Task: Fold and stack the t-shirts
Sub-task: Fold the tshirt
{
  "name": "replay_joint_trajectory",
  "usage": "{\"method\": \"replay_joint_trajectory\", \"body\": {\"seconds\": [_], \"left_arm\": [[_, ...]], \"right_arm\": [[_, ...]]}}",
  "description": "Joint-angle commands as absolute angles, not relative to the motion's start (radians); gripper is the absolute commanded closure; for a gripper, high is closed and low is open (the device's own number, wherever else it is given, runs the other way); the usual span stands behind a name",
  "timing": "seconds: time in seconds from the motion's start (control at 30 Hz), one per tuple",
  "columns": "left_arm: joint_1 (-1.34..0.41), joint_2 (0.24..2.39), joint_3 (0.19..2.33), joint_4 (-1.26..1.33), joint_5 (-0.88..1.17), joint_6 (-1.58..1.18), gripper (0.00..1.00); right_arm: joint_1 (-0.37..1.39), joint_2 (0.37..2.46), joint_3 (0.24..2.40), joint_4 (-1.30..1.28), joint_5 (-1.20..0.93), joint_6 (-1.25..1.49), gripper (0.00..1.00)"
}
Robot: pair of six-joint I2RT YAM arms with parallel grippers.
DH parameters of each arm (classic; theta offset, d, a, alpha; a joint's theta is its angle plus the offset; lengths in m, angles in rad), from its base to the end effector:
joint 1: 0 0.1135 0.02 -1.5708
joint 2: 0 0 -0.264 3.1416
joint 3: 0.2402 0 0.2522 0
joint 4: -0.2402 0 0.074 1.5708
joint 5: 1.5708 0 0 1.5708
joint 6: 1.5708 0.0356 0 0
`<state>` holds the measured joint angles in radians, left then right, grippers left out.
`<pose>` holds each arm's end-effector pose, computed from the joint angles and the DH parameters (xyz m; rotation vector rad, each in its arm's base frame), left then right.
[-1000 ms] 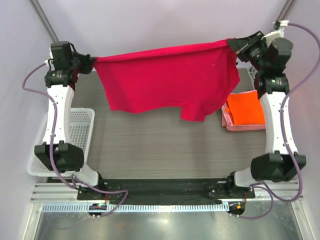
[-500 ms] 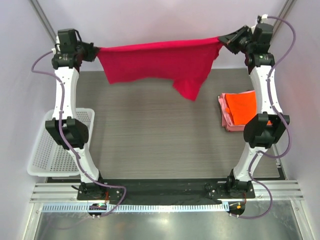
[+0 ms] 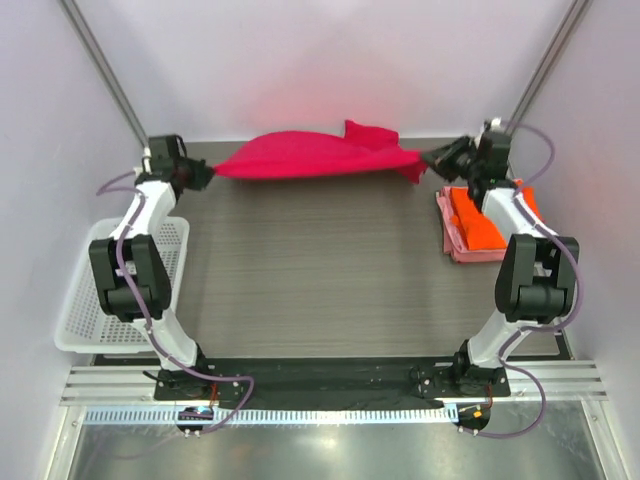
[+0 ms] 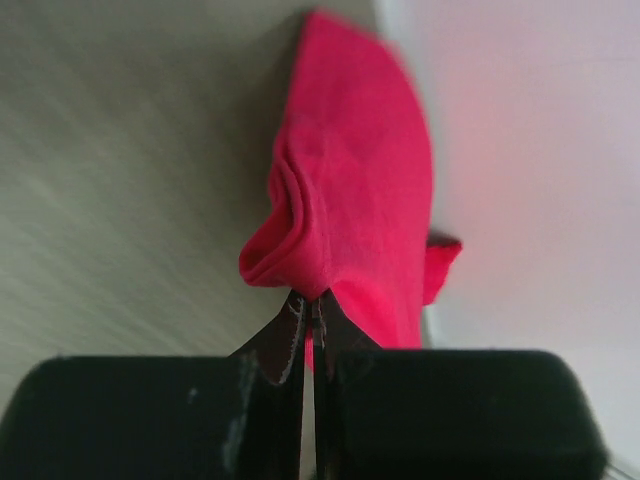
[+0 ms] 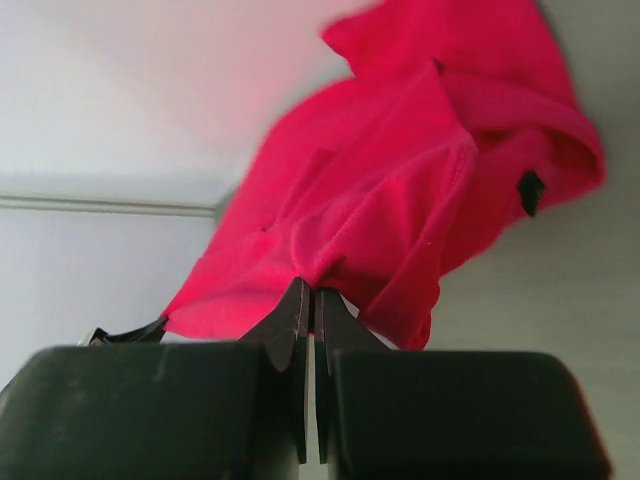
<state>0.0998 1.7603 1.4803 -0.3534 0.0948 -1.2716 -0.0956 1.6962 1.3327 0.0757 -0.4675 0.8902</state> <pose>0.4082 0.0375 0.2980 -1.4170 1.8195 -0.7366 0.4044 -0.0227 0.3144 0.6059 1.8475 0.9735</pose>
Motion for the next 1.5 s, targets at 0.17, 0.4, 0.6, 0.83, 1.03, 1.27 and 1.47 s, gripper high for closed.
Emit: {"method": "replay_joint_trajectory", "body": {"seconds": [0.17,0.4,0.6,0.83,1.03,1.27,1.47], "left_arm": [[0.114,1.645,1.097,-0.031,0.075,-1.221,1.00],[0.114,1.526,0.890,-0.005,0.032,-1.138,1.00],[0.114,1.477,0.783,-0.025,0.032,-1.124,1.00],[0.115,1.439,0.686,-0.005,0.014,-1.126,1.00],[0.114,1.396,0.653,-0.005,0.009,-1.115,1.00],[0.115,1.384,0.653,-0.017,-0.023,-1.106,1.00],[0.120,1.381,0.652,-0.017,-0.020,-1.108,1.00]], "right_arm": [[-0.109,1.657,0.955,0.347,-0.453,0.867,0.99],[-0.109,1.556,0.732,0.373,-0.414,0.850,0.96],[-0.068,1.398,0.608,0.267,-0.303,0.799,0.82],[-0.035,1.273,0.488,0.252,-0.149,0.799,0.59],[-0.005,1.286,0.468,0.265,-0.126,0.810,0.44],[0.096,1.241,0.449,0.198,0.038,0.816,0.38],[0.115,1.359,0.443,0.291,0.078,0.888,0.40]]}}
